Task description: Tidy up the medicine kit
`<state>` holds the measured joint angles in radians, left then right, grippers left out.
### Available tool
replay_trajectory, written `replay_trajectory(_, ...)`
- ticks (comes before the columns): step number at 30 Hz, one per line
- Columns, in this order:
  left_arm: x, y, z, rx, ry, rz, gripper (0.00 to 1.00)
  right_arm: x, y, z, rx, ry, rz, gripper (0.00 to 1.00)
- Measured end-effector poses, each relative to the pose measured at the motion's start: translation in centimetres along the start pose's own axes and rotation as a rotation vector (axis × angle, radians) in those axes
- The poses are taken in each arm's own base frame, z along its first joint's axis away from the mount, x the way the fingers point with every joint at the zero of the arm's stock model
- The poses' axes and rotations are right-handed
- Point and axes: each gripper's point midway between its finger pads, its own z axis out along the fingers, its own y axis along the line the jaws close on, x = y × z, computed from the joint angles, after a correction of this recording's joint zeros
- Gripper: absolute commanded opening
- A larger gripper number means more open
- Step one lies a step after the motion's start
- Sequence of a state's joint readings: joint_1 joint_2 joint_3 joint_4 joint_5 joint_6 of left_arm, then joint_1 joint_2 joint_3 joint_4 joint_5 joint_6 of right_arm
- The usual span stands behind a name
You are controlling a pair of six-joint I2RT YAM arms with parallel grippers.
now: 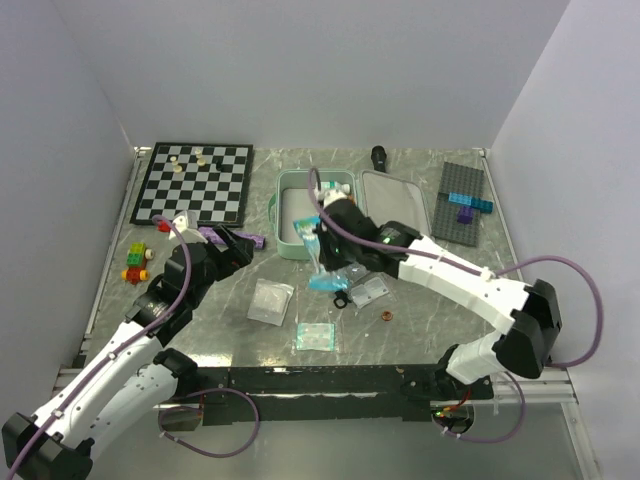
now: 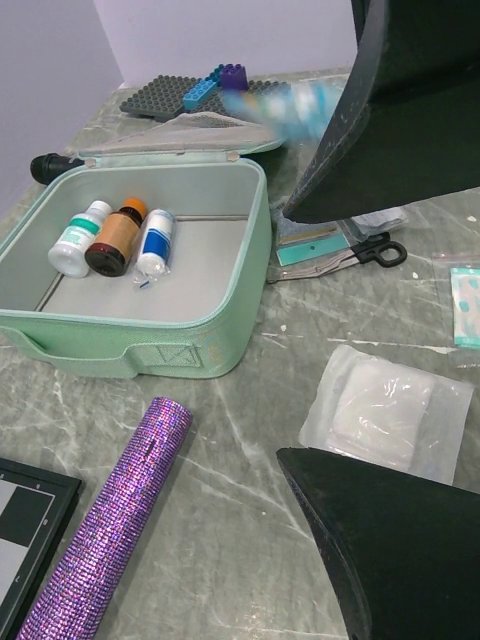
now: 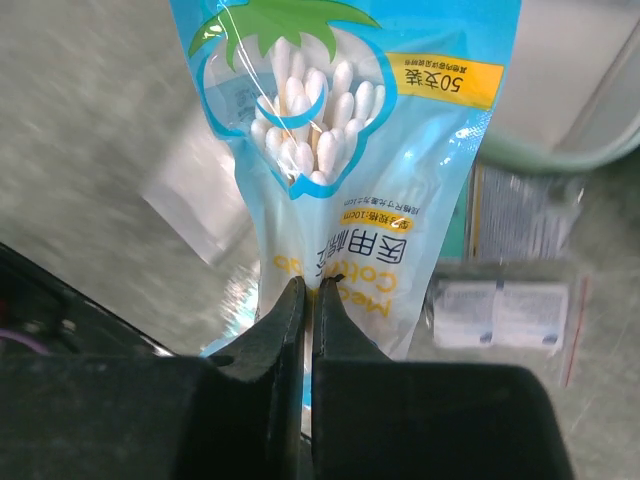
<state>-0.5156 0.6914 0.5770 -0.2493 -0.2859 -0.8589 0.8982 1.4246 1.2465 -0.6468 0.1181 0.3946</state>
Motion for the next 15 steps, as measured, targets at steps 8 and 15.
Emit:
replay_trajectory(8, 0.5, 0.4, 0.3, -0.018, 0.017, 0.011, 0.98, -10.3, -0.4, -0.5, 0.006, -0.183, 0.077, 0.00)
replay_trajectory(15, 0.1, 0.4, -0.4, -0.009, 0.008, 0.009, 0.98, -12.0, -4.8, 10.3, 0.133, -0.098, 0.168, 0.00)
